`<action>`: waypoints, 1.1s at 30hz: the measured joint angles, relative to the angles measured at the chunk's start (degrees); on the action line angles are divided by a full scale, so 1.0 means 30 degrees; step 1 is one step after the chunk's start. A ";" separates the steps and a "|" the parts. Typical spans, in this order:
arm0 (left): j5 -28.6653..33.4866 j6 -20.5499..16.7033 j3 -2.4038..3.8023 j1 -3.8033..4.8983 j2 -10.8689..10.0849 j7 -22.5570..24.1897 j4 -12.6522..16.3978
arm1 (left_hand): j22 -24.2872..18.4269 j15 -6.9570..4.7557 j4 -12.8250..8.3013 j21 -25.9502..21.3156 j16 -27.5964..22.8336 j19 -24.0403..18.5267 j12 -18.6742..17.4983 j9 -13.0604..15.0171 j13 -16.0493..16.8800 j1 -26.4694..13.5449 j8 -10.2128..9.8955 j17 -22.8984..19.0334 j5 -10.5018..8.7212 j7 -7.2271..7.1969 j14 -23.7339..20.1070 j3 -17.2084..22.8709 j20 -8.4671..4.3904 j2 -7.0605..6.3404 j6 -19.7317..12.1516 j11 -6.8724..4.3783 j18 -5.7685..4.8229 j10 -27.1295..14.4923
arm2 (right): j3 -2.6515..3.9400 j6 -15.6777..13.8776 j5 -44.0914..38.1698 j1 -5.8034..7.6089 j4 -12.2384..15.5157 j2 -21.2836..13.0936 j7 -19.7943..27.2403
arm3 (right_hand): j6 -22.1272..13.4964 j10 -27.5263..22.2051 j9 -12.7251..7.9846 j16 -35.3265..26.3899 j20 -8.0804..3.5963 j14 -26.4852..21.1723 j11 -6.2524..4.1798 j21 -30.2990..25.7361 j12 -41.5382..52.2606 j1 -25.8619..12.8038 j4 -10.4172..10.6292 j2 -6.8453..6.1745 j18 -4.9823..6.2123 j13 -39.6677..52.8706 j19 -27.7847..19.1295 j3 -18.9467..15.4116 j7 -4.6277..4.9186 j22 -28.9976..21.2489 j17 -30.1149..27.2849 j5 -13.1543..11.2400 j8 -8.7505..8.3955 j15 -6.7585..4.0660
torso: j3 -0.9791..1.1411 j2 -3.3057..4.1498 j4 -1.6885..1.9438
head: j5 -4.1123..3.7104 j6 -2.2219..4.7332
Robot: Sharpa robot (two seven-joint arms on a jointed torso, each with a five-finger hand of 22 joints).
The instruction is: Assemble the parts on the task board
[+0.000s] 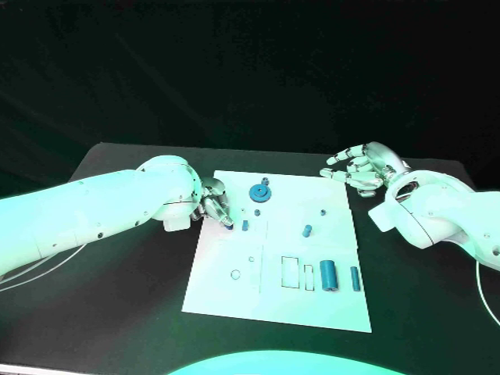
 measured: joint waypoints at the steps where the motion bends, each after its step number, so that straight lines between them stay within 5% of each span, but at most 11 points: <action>1: -0.0001 0.0001 0.0000 0.0000 0.0001 -0.0008 0.0006 | 0.0000 0.0000 0.0000 0.0000 0.0000 0.0000 0.0077 0.0004 0.0019 0.0000 0.0000 0.0001 0.0002 0.0000 0.0000 0.0001 0.0000 0.0000 0.0000 -0.0003 0.0000 0.0003 | 0.0000 0.0000 0.0000 0.0000 0.0002 -0.0001 0.0000 | 0.0000 0.0000 0.0000 0.0000 0.0001 0.0000 0.0000 0.0000 0.0000 0.0000 0.0000 0.0000 -0.0001 0.0000 0.0000 0.0000 0.0000 0.0000 0.0000 0.0000 0.0000 0.0000 | 0.0004 0.0000 0.0000 | 0.0000 -0.0004; 13: 0.0140 0.0060 0.0002 0.0005 0.0046 -0.0040 -0.0012 | 0.0155 -0.0002 -0.0323 0.0073 -0.0001 0.0140 0.0963 0.0177 0.1259 -0.0905 -0.0002 0.0000 0.0128 -0.0014 0.0002 -0.0322 0.0000 0.0352 0.0143 -0.0175 0.0002 0.0857 | 0.0000 0.0001 0.0001 0.0000 0.0002 -0.0017 0.0002 | 0.0000 0.0000 0.0001 0.0000 0.0001 0.0000 0.0000 0.0000 0.0000 0.0000 -0.0001 0.0000 -0.0001 0.0000 0.0000 0.0000 0.0000 -0.0002 -0.0002 0.0000 0.0000 0.0000 | 0.0005 0.0002 0.0000 | -0.0016 -0.0053; 33: 0.0403 -0.0120 -0.0017 -0.0018 0.0180 -0.0171 -0.0201 | 0.0176 -0.0130 -0.0859 0.0072 0.0000 0.0216 0.0965 0.0216 0.1450 -0.1634 -0.0004 0.0000 -0.0342 -0.0210 -0.0013 -0.0542 -0.0078 0.0634 0.0407 -0.0276 -0.0001 0.0959 | 0.0000 0.0001 0.0001 -0.0002 -0.0019 -0.0008 0.0008 | 0.0000 0.0000 0.0001 0.0000 0.0000 0.0000 0.0000 0.0000 0.0000 0.0001 0.0000 0.0000 -0.0001 0.0000 0.0000 0.0000 0.0000 0.0012 -0.0008 0.0000 0.0000 0.0000 | 0.0007 0.0000 0.0004 | -0.0018 -0.0049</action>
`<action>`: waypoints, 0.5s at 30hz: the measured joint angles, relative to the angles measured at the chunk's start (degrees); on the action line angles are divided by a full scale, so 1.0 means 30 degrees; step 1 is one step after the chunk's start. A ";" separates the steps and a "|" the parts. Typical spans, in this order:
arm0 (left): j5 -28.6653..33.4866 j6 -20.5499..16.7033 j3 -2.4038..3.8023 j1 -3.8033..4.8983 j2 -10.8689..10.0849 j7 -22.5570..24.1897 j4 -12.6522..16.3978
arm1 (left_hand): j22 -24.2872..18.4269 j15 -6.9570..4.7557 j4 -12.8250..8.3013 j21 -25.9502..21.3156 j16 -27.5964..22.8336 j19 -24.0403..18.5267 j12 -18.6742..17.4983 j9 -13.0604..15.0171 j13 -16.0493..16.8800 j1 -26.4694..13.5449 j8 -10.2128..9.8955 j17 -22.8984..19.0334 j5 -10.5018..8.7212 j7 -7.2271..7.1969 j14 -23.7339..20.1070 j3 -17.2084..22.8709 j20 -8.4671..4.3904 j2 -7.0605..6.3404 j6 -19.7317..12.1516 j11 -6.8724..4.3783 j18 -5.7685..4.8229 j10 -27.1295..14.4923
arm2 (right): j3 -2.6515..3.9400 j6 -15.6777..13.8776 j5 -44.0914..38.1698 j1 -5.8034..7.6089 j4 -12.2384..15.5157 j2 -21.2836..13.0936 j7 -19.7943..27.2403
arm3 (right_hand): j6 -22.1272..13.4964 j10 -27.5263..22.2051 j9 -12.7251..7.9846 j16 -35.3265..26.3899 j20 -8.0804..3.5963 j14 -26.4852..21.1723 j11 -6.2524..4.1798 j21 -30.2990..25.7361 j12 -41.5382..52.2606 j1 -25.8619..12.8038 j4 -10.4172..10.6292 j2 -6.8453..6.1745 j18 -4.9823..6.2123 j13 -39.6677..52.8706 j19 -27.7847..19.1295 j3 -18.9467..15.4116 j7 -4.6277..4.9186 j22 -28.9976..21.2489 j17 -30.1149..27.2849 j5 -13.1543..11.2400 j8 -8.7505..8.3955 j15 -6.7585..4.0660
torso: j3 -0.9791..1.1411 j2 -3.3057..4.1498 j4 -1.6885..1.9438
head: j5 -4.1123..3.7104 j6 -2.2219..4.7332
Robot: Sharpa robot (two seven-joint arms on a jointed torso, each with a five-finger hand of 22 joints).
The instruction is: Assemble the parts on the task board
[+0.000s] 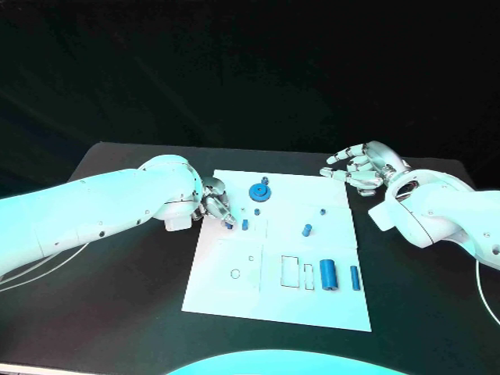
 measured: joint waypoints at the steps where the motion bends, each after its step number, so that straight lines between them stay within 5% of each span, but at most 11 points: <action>1: 0.0007 0.0000 0.0000 0.0000 0.0007 -0.0007 -0.0013 | -0.0001 0.0000 -0.0065 0.0000 0.0000 0.0058 0.0000 0.0000 0.0013 -0.0100 0.0002 -0.0001 -0.0071 -0.0021 0.0000 -0.0065 -0.0059 -0.0009 0.0021 0.0000 0.0001 0.0000 | 0.0000 0.0000 0.0000 0.0000 0.0000 0.0000 0.0001 | 0.0000 0.0000 0.0000 0.0000 0.0000 0.0000 0.0000 0.0000 0.0000 0.0000 0.0000 0.0000 0.0000 0.0000 0.0000 0.0000 0.0000 0.0000 0.0000 0.0000 0.0000 0.0000 | 0.0000 0.0002 0.0000 | 0.0000 -0.0002; 8: 0.0059 0.0004 -0.0016 -0.0025 0.0050 -0.0036 -0.0095 | 0.0004 -0.0136 -0.0588 -0.0001 0.0000 0.0060 0.0000 -0.0140 0.0083 -0.0500 -0.0143 0.0000 -0.0562 -0.0407 0.0000 -0.0657 -0.0061 -0.0007 0.0536 -0.0037 0.0002 0.0037 | 0.0000 0.0000 0.0000 -0.0004 -0.0001 -0.0010 0.0003 | 0.0000 0.0000 0.0000 0.0000 0.0000 0.0000 0.0000 0.0000 0.0000 0.0000 0.0000 0.0000 0.0001 0.0000 0.0000 0.0000 0.0000 -0.0002 -0.0002 0.0000 0.0000 0.0000 | -0.0007 0.0000 -0.0002 | -0.0024 -0.0015; 15: 0.0092 0.0006 -0.0014 -0.0021 0.0046 -0.0053 -0.0186 | 0.0029 -0.0135 0.0081 -0.0001 0.0000 0.0128 0.0000 -0.0261 0.0050 -0.0552 -0.0248 -0.0001 -0.0915 -0.0566 0.0000 -0.1850 -0.0129 -0.0059 0.0693 -0.0115 0.0002 -0.0040 | 0.0000 -0.0001 0.0000 -0.0004 -0.0002 -0.0015 0.0005 | 0.0000 0.0000 0.0001 0.0000 0.0000 0.0000 0.0000 0.0000 0.0000 0.0000 0.0000 0.0000 0.0000 0.0000 0.0000 0.0000 0.0000 -0.0003 -0.0002 0.0000 0.0000 0.0000 | -0.0009 -0.0004 0.0000 | -0.0027 -0.0018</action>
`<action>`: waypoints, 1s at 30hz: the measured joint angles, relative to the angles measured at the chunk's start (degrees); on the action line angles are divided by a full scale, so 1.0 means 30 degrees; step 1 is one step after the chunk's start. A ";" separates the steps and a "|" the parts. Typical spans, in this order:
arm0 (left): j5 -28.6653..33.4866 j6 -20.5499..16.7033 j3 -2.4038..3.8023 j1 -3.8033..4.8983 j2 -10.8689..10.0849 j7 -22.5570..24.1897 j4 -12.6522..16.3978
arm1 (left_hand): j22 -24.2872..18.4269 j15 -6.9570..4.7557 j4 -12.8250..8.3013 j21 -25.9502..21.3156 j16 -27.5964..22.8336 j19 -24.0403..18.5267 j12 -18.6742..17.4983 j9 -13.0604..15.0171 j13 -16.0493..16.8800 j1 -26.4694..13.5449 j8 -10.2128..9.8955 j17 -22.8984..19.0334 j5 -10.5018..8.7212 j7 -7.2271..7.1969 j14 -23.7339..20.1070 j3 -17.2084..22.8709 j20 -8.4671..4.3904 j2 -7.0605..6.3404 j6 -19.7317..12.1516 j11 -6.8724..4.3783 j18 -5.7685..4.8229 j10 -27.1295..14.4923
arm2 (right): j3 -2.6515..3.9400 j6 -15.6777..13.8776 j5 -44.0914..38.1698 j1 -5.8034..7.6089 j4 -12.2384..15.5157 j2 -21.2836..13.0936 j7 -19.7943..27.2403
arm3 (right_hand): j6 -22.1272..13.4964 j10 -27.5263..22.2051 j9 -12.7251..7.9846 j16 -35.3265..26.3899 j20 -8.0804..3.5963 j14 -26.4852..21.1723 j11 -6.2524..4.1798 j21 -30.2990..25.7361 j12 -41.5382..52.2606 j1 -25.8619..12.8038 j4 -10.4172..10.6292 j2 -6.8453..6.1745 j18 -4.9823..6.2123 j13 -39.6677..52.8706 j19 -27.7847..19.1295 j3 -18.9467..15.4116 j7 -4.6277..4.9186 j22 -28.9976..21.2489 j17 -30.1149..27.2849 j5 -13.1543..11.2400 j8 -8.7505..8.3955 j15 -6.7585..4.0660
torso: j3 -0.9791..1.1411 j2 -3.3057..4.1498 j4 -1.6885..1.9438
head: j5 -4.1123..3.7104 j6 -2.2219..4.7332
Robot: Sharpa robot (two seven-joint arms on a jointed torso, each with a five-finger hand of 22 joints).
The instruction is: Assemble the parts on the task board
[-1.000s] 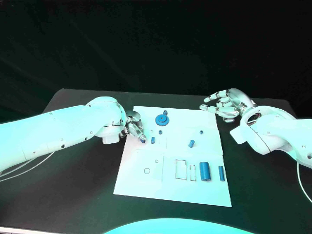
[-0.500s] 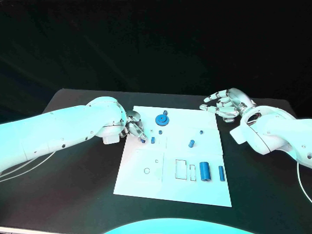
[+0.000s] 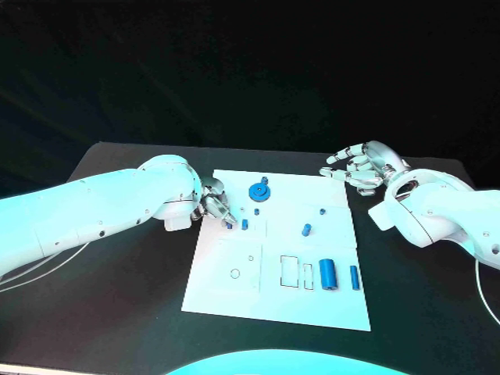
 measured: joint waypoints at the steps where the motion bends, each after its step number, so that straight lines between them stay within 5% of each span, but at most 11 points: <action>1: 0.0003 0.0000 0.0000 0.0000 -0.0002 -0.0003 -0.0006 | -0.0001 0.0000 0.0116 0.0000 0.0000 0.0000 0.0000 -0.0017 0.0000 -0.0001 -0.0089 0.0000 0.0000 -0.0016 0.0000 -0.0148 0.0000 -0.0001 0.0013 0.0000 0.0001 0.0000 | 0.0000 0.0000 0.0000 0.0000 0.0000 -0.0001 0.0000 | 0.0000 0.0000 0.0000 0.0000 0.0000 0.0000 0.0000 0.0000 0.0000 0.0000 0.0000 0.0000 0.0001 0.0000 0.0000 0.0000 0.0000 -0.0001 0.0000 0.0000 0.0000 0.0000 | 0.0000 0.0002 0.0000 | -0.0007 0.0000; 9: 0.0015 -0.0013 0.0000 -0.0011 -0.0018 -0.0018 -0.0046 | -0.0002 0.0001 0.0896 0.0000 0.0000 -0.0001 -0.0066 -0.0168 0.0001 0.0020 -0.0338 0.0000 -0.1853 0.0067 -0.0001 -0.1317 0.0000 0.0020 0.0030 0.0002 0.0000 -0.0002 | 0.0000 0.0000 0.0002 0.0000 -0.0004 -0.0002 0.0004 | 0.0000 0.0000 0.0000 0.0000 0.0000 0.0000 0.0000 0.0000 0.0000 0.0000 0.0000 0.0000 0.0000 0.0000 0.0000 0.0000 0.0000 -0.0002 -0.0002 0.0000 0.0000 0.0000 | -0.0004 0.0002 0.0000 | -0.0011 0.0016; 19: 0.0009 -0.0122 0.0021 -0.0028 -0.0175 -0.0020 -0.0054 | -0.0005 0.0002 0.1419 0.0000 0.0000 -0.0001 -0.0184 -0.0214 -0.0045 0.0083 -0.0359 0.0000 -0.2049 0.0086 -0.0001 -0.1840 0.0001 0.0081 0.0050 0.0004 0.0000 -0.0004 | 0.0000 0.0000 0.0003 -0.0002 -0.0008 -0.0017 0.0010 | -0.0068 0.0000 -0.0034 0.0000 0.0000 0.0000 0.0000 -0.0090 0.0000 0.0000 0.0000 0.0000 0.0001 -0.0060 0.0000 0.0000 -0.0068 -0.0004 -0.0003 0.0000 0.0000 0.0000 | -0.0013 0.0002 -0.0009 | -0.0027 0.0046; 28: 0.0117 -0.0503 0.0104 -0.0060 -0.0439 0.0001 0.0075 | -0.0311 0.0003 0.2658 -0.0153 0.0000 -0.0053 -0.1447 -0.0045 -0.1890 0.0085 -0.0338 0.0000 -0.2295 0.0425 -0.0001 -0.3079 0.0050 0.0081 -0.0573 0.0215 0.0000 -0.1035 | 0.0000 0.0001 0.0003 -0.0020 -0.0008 -0.0029 0.0019 | -0.0068 0.0000 -0.0033 0.0000 0.0000 0.0000 0.0000 -0.0090 0.0000 0.0000 0.0000 0.0000 0.0001 -0.0059 0.0000 0.0000 -0.0067 -0.0007 0.0012 0.0000 0.0000 0.0000 | -0.0004 0.0002 -0.0009 | -0.0059 0.0086; 30: 0.0307 -0.0740 0.0135 -0.0061 -0.0490 0.0049 0.0069 | -0.0774 0.0002 0.2699 -0.0472 -0.0197 -0.0407 -0.2239 -0.0041 -0.2990 0.0086 -0.0337 -0.0001 -0.2295 0.0564 -0.0001 -0.3416 0.0061 0.0082 -0.1049 0.0328 -0.0002 -0.1684 | 0.0000 0.0001 0.0003 -0.0028 -0.0008 -0.0029 0.0021 | -0.0068 0.0000 -0.0033 0.0000 0.0000 0.0000 0.0000 -0.0089 0.0000 0.0000 0.0000 0.0000 0.0000 -0.0059 0.0000 0.0000 -0.0068 -0.0007 0.0012 0.0000 0.0000 0.0000 | -0.0004 0.0000 -0.0009 | -0.0059 0.0104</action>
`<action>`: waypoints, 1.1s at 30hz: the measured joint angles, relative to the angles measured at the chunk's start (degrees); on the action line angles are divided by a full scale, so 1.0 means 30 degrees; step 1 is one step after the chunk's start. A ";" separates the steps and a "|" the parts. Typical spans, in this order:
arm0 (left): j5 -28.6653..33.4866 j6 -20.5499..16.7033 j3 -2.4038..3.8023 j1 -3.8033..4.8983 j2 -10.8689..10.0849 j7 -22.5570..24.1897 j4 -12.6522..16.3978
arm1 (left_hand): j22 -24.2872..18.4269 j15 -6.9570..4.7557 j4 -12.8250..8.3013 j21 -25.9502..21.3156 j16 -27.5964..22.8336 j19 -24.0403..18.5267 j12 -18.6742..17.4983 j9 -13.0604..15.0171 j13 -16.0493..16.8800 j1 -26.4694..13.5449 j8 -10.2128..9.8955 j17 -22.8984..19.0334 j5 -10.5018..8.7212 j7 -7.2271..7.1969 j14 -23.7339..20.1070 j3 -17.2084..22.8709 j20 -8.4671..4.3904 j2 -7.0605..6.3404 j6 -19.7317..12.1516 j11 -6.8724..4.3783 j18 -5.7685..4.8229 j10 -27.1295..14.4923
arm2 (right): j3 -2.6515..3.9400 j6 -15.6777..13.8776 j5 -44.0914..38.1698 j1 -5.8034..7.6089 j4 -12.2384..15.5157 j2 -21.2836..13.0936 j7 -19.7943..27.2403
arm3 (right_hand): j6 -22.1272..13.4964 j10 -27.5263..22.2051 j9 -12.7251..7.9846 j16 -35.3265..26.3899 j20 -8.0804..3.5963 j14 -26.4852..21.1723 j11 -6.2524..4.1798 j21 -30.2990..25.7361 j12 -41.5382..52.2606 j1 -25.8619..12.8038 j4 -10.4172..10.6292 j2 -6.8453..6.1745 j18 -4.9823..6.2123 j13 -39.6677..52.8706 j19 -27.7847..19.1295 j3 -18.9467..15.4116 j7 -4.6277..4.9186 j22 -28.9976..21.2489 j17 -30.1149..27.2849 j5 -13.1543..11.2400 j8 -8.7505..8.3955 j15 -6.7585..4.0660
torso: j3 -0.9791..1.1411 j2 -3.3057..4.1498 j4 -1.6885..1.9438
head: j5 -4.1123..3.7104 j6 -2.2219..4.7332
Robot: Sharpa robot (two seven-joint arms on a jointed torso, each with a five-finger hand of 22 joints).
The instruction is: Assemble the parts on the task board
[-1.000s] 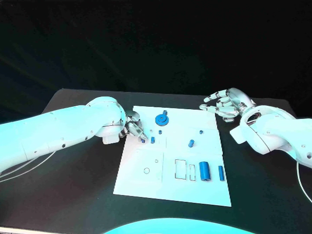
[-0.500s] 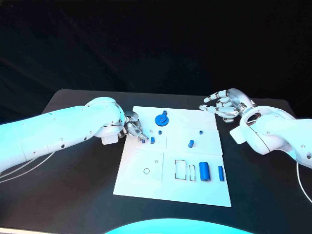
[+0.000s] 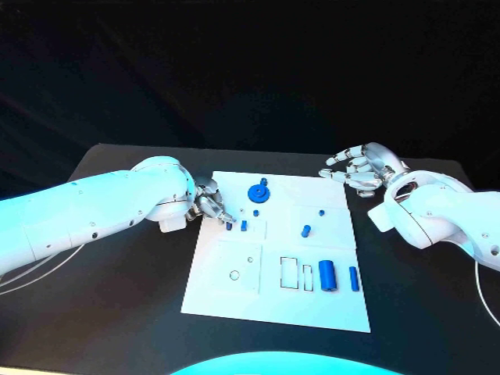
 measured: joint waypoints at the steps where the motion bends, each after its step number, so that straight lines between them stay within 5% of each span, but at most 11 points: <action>1: 0.0113 -0.0136 0.0013 -0.0001 -0.0014 0.0031 -0.0023 | -0.0532 0.0099 0.0004 -0.0312 -0.0235 -0.0347 -0.0976 -0.0012 -0.1269 0.0000 -0.0085 0.0001 0.0000 0.0173 0.0015 -0.0196 0.0102 0.0000 -0.0390 0.0135 0.0001 -0.0786 | 0.0000 0.0000 0.0000 -0.0002 0.0000 0.0000 0.0001 | 0.0000 0.0000 0.0000 0.0000 0.0000 0.0000 0.0000 0.0000 0.0000 0.0000 0.0000 0.0000 0.0001 0.0000 0.0000 0.0000 0.0000 0.0000 0.0000 0.0000 0.0000 0.0000 | 0.0009 -0.0002 0.0002 | 0.0000 0.0007; 5: 0.0725 -0.0852 0.0042 0.0000 -0.0087 0.0259 -0.0177 | -0.2069 0.0662 0.0031 -0.1255 -0.0822 -0.1301 -0.3442 -0.0454 -0.4049 0.0000 -0.0792 0.0000 -0.0173 0.0842 0.0031 -0.0957 0.0532 0.0000 -0.1896 0.0773 0.0032 -0.2979 | 0.0000 0.0000 0.0004 -0.0005 0.0005 0.0000 0.0004 | 0.0000 0.0000 0.0000 0.0000 0.0000 0.0000 0.0000 0.0000 0.0000 0.0000 0.0000 0.0000 0.0001 0.0000 0.0000 0.0000 0.0000 -0.0001 -0.0001 0.0000 0.0000 0.0000 | 0.0024 -0.0011 0.0007 | 0.0011 0.0049; 6: 0.0943 -0.1089 0.0047 0.0000 -0.0126 0.0353 -0.0211 | -0.2381 0.0786 0.0031 -0.1457 -0.0959 -0.1509 -0.3709 -0.0578 -0.4273 0.0000 -0.0968 0.0000 -0.0317 0.0986 0.0016 -0.1122 0.0643 0.0000 -0.2181 0.0899 0.0294 -0.3280 | 0.0000 0.0000 0.0005 -0.0005 0.0008 0.0000 0.0005 | 0.0000 0.0000 0.0000 0.0000 0.0000 0.0000 0.0000 0.0000 0.0000 0.0000 0.0000 0.0000 0.0000 0.0000 0.0000 0.0000 0.0000 -0.0001 -0.0001 0.0000 0.0000 0.0000 | 0.0024 -0.0011 0.0007 | 0.0013 0.0059; 11: 0.1811 -0.2111 0.0054 0.0003 -0.0271 0.0869 -0.0239 | -0.3623 0.1281 0.0037 -0.2287 -0.1536 -0.2271 -0.4666 -0.1312 -0.5262 0.0399 -0.1534 0.0000 -0.1297 0.1656 0.0024 -0.2560 0.1240 0.0398 -0.3376 0.1528 0.0331 -0.4447 | 0.0000 -0.0001 0.0007 -0.0006 0.0017 -0.0018 0.0006 | 0.0000 0.0000 0.0000 0.0000 0.0000 0.0000 0.0000 0.0001 0.0000 0.0000 0.0000 0.0000 0.0000 0.0000 0.0000 0.0000 0.0000 -0.0001 -0.0003 0.0000 0.0000 0.0000 | 0.0024 -0.0009 0.0004 | 0.0007 0.0110; 12: 0.1956 -0.2315 0.0054 0.0003 -0.0299 0.1013 -0.0221 | -0.3906 0.1340 0.0056 -0.2458 -0.1662 -0.2431 -0.4799 -0.1435 -0.5417 0.0552 -0.1555 0.0000 -0.1306 0.1714 -0.0034 -0.2831 0.1305 0.0552 -0.3613 0.1598 0.0607 -0.4670 | 0.0000 -0.0001 0.0007 -0.0006 0.0019 -0.0023 0.0006 | 0.0000 0.0001 0.0001 0.0000 0.0000 0.0000 0.0000 0.0001 0.0000 0.0000 0.0000 0.0000 0.0000 0.0001 0.0000 0.0000 0.0000 -0.0002 -0.0003 0.0000 0.0000 0.0000 | 0.0024 -0.0007 0.0002 | -0.0002 0.0112; 17: 0.2495 -0.3393 0.0056 0.0002 -0.0446 0.2119 -0.0041 | -0.5175 0.1611 0.0037 -0.3324 -0.2265 -0.3225 -0.5284 -0.1839 -0.6036 0.1779 -0.1555 0.0000 -0.1306 0.1980 0.0027 -0.3371 0.1580 0.0889 -0.4166 0.1874 0.0794 -0.5660 | 0.0000 -0.0001 0.0010 -0.0007 0.0026 -0.0043 0.0006 | 0.0001 0.0000 0.0002 -0.0030 0.0000 0.0000 0.0000 0.0001 0.0000 0.0000 0.0000 0.0000 0.0001 0.0001 0.0000 0.0000 0.0001 -0.0002 -0.0004 0.0000 0.0017 0.0001 | 0.0026 0.0002 0.0000 | -0.0042 0.0137; 19: 0.2603 -0.3952 0.0055 -0.0001 -0.0489 0.2900 0.0082 | -0.6203 0.1780 -0.0045 -0.4025 -0.2792 -0.3995 -0.5635 -0.2111 -0.6435 0.3282 -0.1555 -0.0656 -0.1082 0.2114 -0.0328 -0.3112 0.1587 0.0956 -0.4300 0.2026 0.0916 -0.6475 | 0.0000 -0.0001 0.0011 -0.0009 0.0027 -0.0058 0.0007 | 0.0001 0.0000 0.0001 -0.0087 0.0000 0.0000 0.0000 0.0001 0.0000 0.0000 0.0000 0.0000 0.0001 0.0001 0.0000 0.0000 0.0000 -0.0004 -0.0004 0.0000 0.0082 0.0000 | 0.0018 0.0005 -0.0002 | -0.0055 0.0146; 24: 0.2404 -0.5393 0.0051 -0.0036 -0.0516 0.5319 0.0461 | -0.9280 0.2083 -0.0237 -0.6250 -0.4242 -0.6313 -0.6226 -0.2961 -0.7439 0.6823 -0.1707 -0.3333 -0.1026 0.2249 -0.2183 -0.0672 0.1780 0.0393 -0.4434 0.2315 0.1647 -0.7994 | 0.0000 -0.0003 0.0013 -0.0010 0.0017 -0.0082 0.0007 | 0.0000 0.0000 0.0002 -0.0087 0.0000 0.0000 0.0000 0.0002 0.0000 0.0000 0.0000 0.0000 0.0000 0.0002 0.0000 0.0000 0.0001 -0.0004 -0.0005 0.0000 0.0081 0.0001 | 0.0013 0.0005 0.0009 | -0.0079 0.0185; 28: 0.1490 -0.6574 0.0043 -0.0169 -0.0466 0.7330 0.0772 | -1.0767 0.2343 -0.0321 -0.7560 -0.5538 -0.7708 -0.6647 -0.3503 -0.8150 0.7681 -0.1821 -0.5780 -0.1027 0.2483 -0.4138 0.0566 0.2019 -0.0300 -0.4668 0.2586 0.1854 -0.9017 | 0.0000 -0.0004 0.0014 -0.0010 0.0012 -0.0088 0.0009 | 0.0001 0.0000 0.0002 -0.0087 0.0000 0.0000 0.0000 0.0002 0.0000 0.0000 -0.0003 0.0000 0.0000 -0.0027 0.0000 0.0003 0.0001 -0.0004 -0.0006 0.0000 0.0080 0.0000 | 0.0000 0.0005 0.0020 | -0.0097 0.0209; 33: -0.0385 -0.7607 -0.0022 -0.0317 -0.0143 0.9076 0.0874 | -1.0974 0.2455 -0.0334 -0.7859 -0.5978 -0.7960 -0.6942 -0.3921 -0.8615 0.7754 -0.2025 -0.6838 -0.1028 0.2532 -0.4993 0.0854 0.2154 -0.0642 -0.5094 0.2677 0.1851 -0.9657 | 0.0000 -0.0004 0.0015 -0.0009 0.0013 -0.0088 0.0015 | 0.0001 0.0000 0.0002 -0.0087 0.0000 0.0000 0.0000 0.0003 0.0000 0.0000 -0.0055 0.0000 0.0000 -0.0041 0.0000 0.0055 0.0001 -0.0005 -0.0008 0.0000 0.0079 0.0000 | -0.0022 -0.0002 0.0027 | -0.0114 0.0242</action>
